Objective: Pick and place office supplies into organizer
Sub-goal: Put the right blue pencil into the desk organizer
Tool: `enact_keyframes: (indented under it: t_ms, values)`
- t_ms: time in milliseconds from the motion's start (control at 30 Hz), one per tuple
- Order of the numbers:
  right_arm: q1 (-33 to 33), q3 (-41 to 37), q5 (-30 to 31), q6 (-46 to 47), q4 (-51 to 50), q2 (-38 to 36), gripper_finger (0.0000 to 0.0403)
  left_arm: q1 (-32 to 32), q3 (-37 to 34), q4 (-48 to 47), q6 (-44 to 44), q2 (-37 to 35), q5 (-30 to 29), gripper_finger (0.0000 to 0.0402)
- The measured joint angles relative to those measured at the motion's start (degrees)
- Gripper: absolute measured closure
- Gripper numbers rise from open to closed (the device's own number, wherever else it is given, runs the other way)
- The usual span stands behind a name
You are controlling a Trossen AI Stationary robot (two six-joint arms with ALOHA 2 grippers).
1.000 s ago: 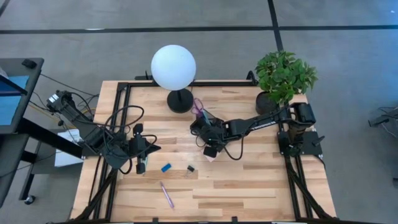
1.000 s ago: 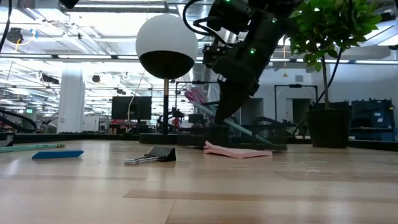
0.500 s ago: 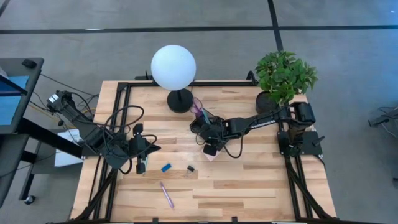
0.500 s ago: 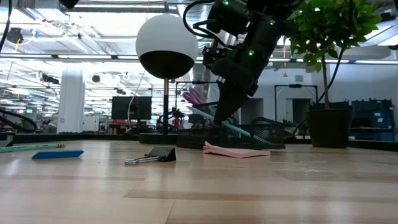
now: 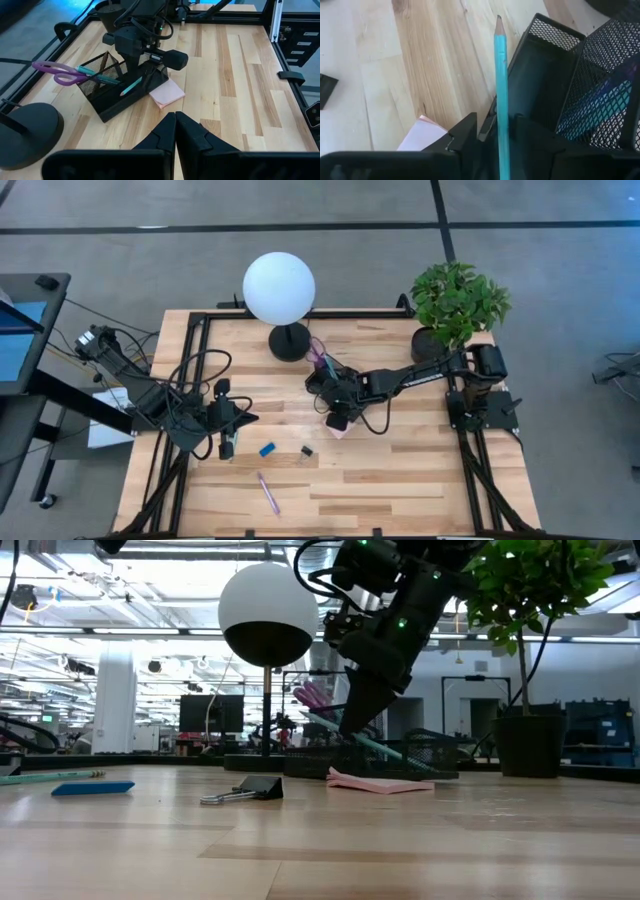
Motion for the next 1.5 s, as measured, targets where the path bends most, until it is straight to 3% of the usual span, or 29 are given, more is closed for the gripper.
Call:
enact_keyframes:
  t_ms: [200, 400, 867, 1200, 1500]
  values:
    - [-0.3, 0.0, 0.2, 0.0, 4.1, 0.0, 0.0255, 0.0, 0.0, 0.0, 0.0, 0.0, 0.0, 0.0398]
    - [-1.9, 0.0, 0.2, -1.5, 7.9, 0.0, 0.0259, 0.0, 0.0, 0.0, 0.0, 0.0, 0.0, 0.0398]
    - [-3.7, 0.0, 0.1, -1.9, 7.0, 0.4, 0.03, 0.0, 0.0, -0.2, 0.1, 0.0, 0.0, 0.0398]
    - [-3.7, 0.0, -0.1, -1.9, 7.0, 0.4, 0.0388, 0.0, 0.0, -0.2, 0.3, 0.0, 0.0, 0.0398]
    - [-3.2, 0.0, 2.8, -1.5, 9.4, 0.4, 0.0389, 0.0, 0.0, -0.2, 0.3, 0.0, 0.0, 0.0398]
